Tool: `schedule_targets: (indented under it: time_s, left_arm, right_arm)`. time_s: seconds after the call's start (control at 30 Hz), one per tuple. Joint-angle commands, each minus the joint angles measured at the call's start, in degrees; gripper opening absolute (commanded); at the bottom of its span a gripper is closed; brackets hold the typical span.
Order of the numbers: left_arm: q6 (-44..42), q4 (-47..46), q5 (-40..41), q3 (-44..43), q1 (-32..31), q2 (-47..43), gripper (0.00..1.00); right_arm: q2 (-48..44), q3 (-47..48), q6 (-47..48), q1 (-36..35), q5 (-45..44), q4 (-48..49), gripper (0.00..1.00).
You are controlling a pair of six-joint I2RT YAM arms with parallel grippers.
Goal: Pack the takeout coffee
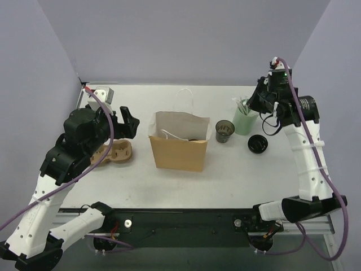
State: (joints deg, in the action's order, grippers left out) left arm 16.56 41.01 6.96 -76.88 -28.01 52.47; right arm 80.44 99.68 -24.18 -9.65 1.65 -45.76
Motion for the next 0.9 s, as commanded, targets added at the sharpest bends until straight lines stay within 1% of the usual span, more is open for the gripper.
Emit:
schedule_targets:
  time_s: [0.0, 0.17, 0.2, 0.27, 0.33, 0.37, 0.43, 0.47, 0.53, 0.6, 0.77, 0.87]
  left_arm:
    - [0.50, -0.76, 1.83, -1.87, 0.15, -2.10, 0.93]
    - [-0.04, -2.34, 1.21, -0.03, -0.38, -4.65, 0.93]
    - [0.05, -2.26, 1.13, -0.02, -0.47, -5.00, 0.93]
    - [-0.38, -1.73, 1.12, -0.46, -1.25, -5.36, 0.93]
    - [-1.26, -1.03, 1.65, -0.72, -2.48, -5.53, 0.93]
    - [-2.05, -0.85, 2.17, -0.81, -2.84, -5.80, 0.93]
    - [-2.84, -0.59, 2.88, -0.46, -3.54, -6.24, 0.93]
    - [-3.45, -0.50, 3.06, -0.37, -4.07, -6.59, 0.93]
    - [-3.90, -0.06, 3.32, -0.20, -4.33, -6.85, 0.94]
    - [-4.43, 0.12, 3.50, -0.20, -4.68, -7.29, 0.94]
    - [-6.79, 1.08, 5.25, -1.60, -5.83, -7.38, 0.94]
    - [-7.76, 1.52, 6.31, -1.78, -6.18, -7.64, 0.96]
  right_arm:
    - [-5.90, 3.59, 0.81, -5.55, -4.02, -2.14, 0.00]
    - [-10.82, 7.02, 0.37, -11.70, -3.50, -2.32, 0.00]
    - [-11.44, 7.46, 0.28, -13.97, -3.50, -2.32, 0.00]
    - [-13.20, 8.34, 0.01, -15.83, -2.19, -2.06, 0.00]
    - [-14.08, 8.69, 0.10, -17.85, 0.97, -0.92, 0.00]
    - [-15.39, 8.26, 0.19, -18.38, 4.12, -0.04, 0.00]
    - [-17.24, 6.33, 0.19, -20.31, 8.35, 4.59, 0.00]
    - [-18.56, 4.40, -0.42, -20.49, 13.50, 6.28, 0.00]
    - [-19.18, 3.42, -3.39, -20.67, 17.49, 8.92, 0.00]
    - [-18.83, 2.89, -4.90, -21.28, 21.97, 9.11, 0.00]
    - [-18.66, 0.35, -6.66, -24.79, 24.36, 9.28, 0.00]
    - [-17.34, -1.15, -7.10, -25.86, 24.98, 9.28, 0.00]
